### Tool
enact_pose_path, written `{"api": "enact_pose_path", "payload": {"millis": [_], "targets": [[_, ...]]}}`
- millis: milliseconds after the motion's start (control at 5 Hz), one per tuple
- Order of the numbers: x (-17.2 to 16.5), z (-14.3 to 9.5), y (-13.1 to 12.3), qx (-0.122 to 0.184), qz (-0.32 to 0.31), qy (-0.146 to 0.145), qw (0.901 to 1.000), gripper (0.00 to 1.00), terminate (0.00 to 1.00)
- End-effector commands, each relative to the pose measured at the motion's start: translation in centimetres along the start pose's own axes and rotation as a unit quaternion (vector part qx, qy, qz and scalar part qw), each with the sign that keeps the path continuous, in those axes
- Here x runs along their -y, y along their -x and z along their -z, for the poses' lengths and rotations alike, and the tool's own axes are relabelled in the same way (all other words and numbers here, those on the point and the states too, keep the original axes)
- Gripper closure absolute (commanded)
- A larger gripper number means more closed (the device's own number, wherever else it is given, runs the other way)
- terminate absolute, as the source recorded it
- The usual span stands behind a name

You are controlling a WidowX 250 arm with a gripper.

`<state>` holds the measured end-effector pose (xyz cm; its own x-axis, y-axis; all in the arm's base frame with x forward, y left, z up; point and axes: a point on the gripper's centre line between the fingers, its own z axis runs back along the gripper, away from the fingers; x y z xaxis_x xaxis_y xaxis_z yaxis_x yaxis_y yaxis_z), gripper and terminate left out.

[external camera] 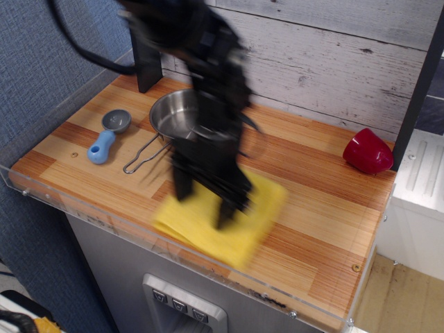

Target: Move towel to lower right corner

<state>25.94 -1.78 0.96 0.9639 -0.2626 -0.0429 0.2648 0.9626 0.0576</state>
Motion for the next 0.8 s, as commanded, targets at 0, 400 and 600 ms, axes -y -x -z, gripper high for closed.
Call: {"api": "enact_pose_path", "payload": {"millis": [0,400,600], "targets": [[7.3,-1.5,0.7,0.032,0.056,0.034,0.9974,0.0,0.0],[10.3,-1.3,1.2,0.027,0.005,0.028,0.9992,0.0,0.0],[10.1,-1.3,1.4,0.031,-0.006,0.036,0.9989,0.0,0.0]]}}
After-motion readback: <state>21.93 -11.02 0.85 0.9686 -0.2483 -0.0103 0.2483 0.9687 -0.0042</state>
